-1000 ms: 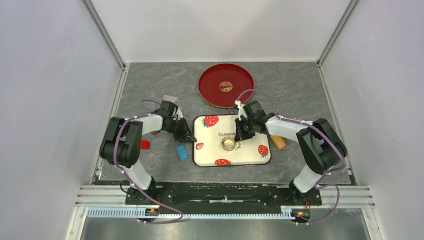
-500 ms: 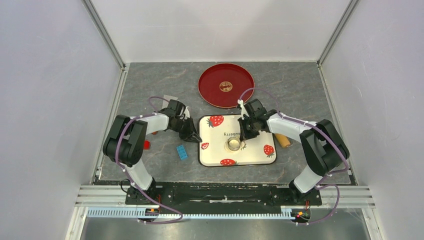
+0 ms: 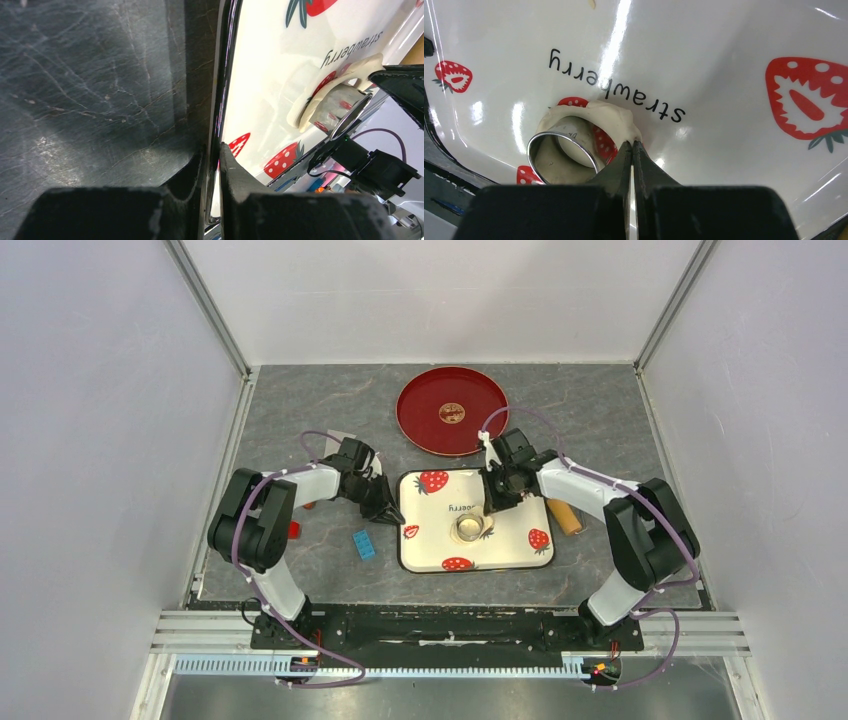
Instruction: Roll out the dumpling wrappers from the dough
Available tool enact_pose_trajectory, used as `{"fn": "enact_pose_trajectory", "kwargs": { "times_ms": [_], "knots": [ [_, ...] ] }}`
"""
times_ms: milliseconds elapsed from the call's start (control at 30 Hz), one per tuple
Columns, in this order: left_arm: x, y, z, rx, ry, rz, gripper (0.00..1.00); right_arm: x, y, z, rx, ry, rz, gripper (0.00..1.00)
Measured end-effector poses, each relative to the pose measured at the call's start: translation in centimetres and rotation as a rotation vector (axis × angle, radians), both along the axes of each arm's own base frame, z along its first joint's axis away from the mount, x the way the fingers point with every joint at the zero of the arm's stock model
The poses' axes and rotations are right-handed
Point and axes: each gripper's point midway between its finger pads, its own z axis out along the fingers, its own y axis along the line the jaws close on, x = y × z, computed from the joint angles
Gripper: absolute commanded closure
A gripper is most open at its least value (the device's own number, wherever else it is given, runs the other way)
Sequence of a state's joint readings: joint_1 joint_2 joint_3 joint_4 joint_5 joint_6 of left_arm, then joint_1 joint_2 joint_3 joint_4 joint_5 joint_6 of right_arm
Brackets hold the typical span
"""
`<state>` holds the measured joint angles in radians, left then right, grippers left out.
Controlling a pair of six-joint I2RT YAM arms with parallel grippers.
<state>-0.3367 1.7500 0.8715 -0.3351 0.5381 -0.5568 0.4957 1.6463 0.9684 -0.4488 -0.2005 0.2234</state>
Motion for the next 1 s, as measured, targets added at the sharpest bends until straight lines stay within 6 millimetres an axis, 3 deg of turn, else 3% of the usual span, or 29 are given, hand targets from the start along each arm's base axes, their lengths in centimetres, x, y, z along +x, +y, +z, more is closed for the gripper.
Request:
{"fn": "enact_pose_trajectory", "kwargs": {
  "times_ms": [533, 833, 1000],
  "knots": [
    [0.0, 0.0, 0.0, 0.009, 0.008, -0.001, 0.98, 3.4, 0.2, 1.2, -0.031, -0.026, 0.025, 1.00],
    [0.0, 0.0, 0.0, 0.011, 0.010, -0.002, 0.98, 4.4, 2.4, 2.2, 0.025, -0.017, 0.070, 1.00],
    [0.0, 0.0, 0.0, 0.012, 0.011, -0.001, 0.98, 4.2, 5.1, 2.6, 0.045, -0.018, 0.132, 1.00]
  ]
}}
